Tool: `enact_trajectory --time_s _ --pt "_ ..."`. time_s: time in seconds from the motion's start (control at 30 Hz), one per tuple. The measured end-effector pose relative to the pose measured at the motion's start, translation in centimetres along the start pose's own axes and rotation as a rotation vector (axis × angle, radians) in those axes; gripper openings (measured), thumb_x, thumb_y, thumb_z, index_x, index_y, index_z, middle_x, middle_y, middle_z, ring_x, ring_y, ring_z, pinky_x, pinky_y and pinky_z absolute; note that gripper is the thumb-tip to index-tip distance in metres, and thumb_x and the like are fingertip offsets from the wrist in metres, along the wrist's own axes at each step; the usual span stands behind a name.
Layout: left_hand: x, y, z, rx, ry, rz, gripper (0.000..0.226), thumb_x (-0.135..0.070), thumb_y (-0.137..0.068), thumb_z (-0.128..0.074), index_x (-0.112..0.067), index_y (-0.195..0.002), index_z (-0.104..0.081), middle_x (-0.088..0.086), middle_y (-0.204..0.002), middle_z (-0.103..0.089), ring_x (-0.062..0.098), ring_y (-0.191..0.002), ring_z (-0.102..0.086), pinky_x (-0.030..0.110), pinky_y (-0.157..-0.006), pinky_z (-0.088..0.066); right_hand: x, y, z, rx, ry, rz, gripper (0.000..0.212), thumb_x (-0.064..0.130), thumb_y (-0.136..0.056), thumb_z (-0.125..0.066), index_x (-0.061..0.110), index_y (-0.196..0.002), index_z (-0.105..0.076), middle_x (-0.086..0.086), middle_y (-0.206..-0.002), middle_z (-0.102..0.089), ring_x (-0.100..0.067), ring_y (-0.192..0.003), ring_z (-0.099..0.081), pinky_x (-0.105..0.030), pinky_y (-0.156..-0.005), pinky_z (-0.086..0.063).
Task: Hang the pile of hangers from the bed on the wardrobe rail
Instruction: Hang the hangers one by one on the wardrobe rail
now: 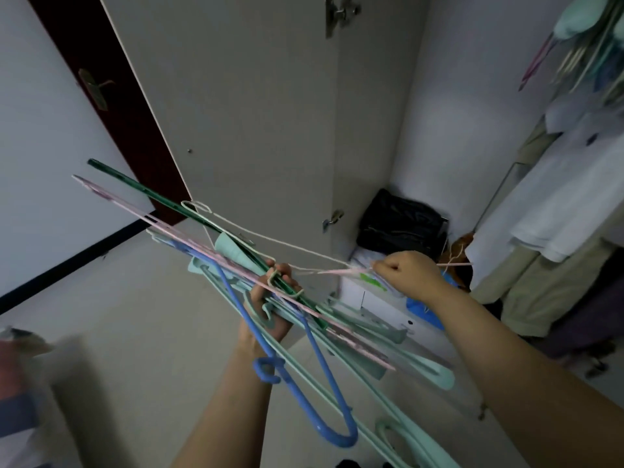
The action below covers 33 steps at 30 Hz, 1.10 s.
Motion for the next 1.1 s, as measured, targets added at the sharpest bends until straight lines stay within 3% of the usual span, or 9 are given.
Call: enact_trajectory --time_s 0.2,0.27,0.37,0.47,0.6,0.73,0.9,1.0,1.1 --pt "-1.1 -1.8 2.5 -0.118 0.048 -0.023 0.01 -0.012 -0.084 -0.067 -0.017 -0.09 -0.073 -0.001 -0.086 -0.068 0.013 -0.075 -0.069 0.028 -0.069 -0.056 -4.6 -2.0 -1.9 0.254 -0.099 -0.2 0.043 0.05 -0.088 -0.058 0.019 -0.063 -0.043 0.001 -0.063 -0.041 -0.016 -0.063 -0.044 -0.031 -0.062 -0.033" --pt "-0.7 -1.9 3.2 -0.284 -0.027 -0.076 0.034 -0.018 -0.097 -0.046 -0.018 -0.083 -0.077 -0.001 -0.083 -0.072 0.012 -0.074 -0.071 0.029 -0.066 -0.057 -5.9 -1.9 -2.3 0.4 -0.057 -0.232 0.039 0.042 -0.092 -0.057 0.023 -0.061 -0.045 0.001 -0.066 -0.043 -0.016 -0.066 -0.044 -0.031 -0.066 -0.035" --pt "-0.5 -1.8 0.3 -0.388 -0.185 -0.057 0.017 -0.032 -0.034 -0.079 -0.022 -0.045 -0.071 -0.005 -0.054 -0.067 0.009 -0.047 -0.065 0.023 -0.042 -0.052 -8.7 -1.9 -2.3 0.52 0.073 -0.355 0.032 0.03 -0.096 -0.053 0.018 -0.066 -0.054 -0.002 -0.077 -0.049 -0.017 -0.071 -0.047 -0.029 -0.07 -0.037" --pt "1.4 -3.2 -2.9 -0.298 0.024 -0.048 0.056 -0.004 -0.018 -0.091 -0.016 -0.068 -0.07 0.004 -0.065 -0.069 0.02 -0.056 -0.069 0.033 -0.05 -0.057 -13.8 -2.7 -1.9 0.484 0.079 -0.551 0.022 0.022 -0.097 -0.048 0.009 -0.108 -0.061 -0.009 -0.105 -0.056 -0.022 -0.093 -0.053 -0.028 -0.077 -0.041" --pt "4.7 -6.9 -3.1 -0.409 0.098 -0.079 0.021 -0.004 -0.053 -0.074 -0.012 -0.07 -0.066 0.011 -0.084 -0.068 0.029 -0.074 -0.07 0.045 -0.072 -0.059 -16.9 -3.4 1.8 0.405 -0.299 -0.696 0.016 0.002 -0.095 -0.048 0.0 -0.11 -0.055 -0.009 -0.098 -0.056 -0.023 -0.088 -0.053 -0.042 -0.092 -0.046" --pt "8.1 -11.2 -2.7 -0.494 0.186 -0.168 0.008 -0.01 -0.077 -0.054 -0.013 -0.072 -0.059 0.007 -0.091 -0.059 0.027 -0.087 -0.064 0.041 -0.107 -0.039 -20.9 -5.8 5.8 0.365 -0.459 -0.697 0.024 -0.006 -0.086 -0.053 -0.019 -0.105 -0.048 -0.013 -0.07 -0.048 -0.024 -0.058 -0.047 -0.032 -0.052 -0.046" --pt "12.4 -14.0 -7.1 -0.463 0.211 -0.176 0.007 -0.006 -0.06 -0.059 -0.009 -0.062 -0.065 0.009 -0.064 -0.067 0.025 -0.059 -0.067 0.038 -0.081 -0.055 -23.9 -9.5 11.5 0.036 -0.674 -0.684 0.03 -0.013 -0.083 -0.058 -0.006 -0.113 -0.055 -0.02 -0.084 -0.066 -0.022 -0.064 -0.064 -0.018 -0.04 -0.04" --pt "13.9 -16.0 -6.6 -0.585 0.251 -0.16 0.019 -0.013 -0.082 -0.053 -0.012 -0.064 -0.061 0.006 -0.072 -0.06 0.023 -0.068 -0.057 0.03 -0.102 -0.043 -25.2 -9.2 12.8 0.151 -0.64 -0.787 0.013 -0.008 -0.073 -0.067 -0.003 -0.082 -0.059 -0.021 -0.091 -0.057 -0.031 -0.076 -0.06 -0.035 -0.064 -0.054" --pt "14.6 -18.0 -7.1 -0.609 0.2 -0.12 0.021 -0.021 -0.091 -0.05 -0.013 -0.074 -0.059 0.007 -0.078 -0.059 0.022 -0.07 -0.055 0.03 -0.083 -0.046 -26.5 -8.3 13.2 0.359 -0.288 -0.852 0.019 0.008 -0.084 -0.064 0.003 -0.102 -0.063 -0.013 -0.094 -0.06 -0.026 -0.096 -0.061 -0.029 -0.07 -0.046"
Point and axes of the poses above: each hand's wrist, its own y-axis away from the middle knuckle, its own z-axis out of the back of the hand, x = y × z, the point moved 3 cm from there along -y, towards the middle knuckle
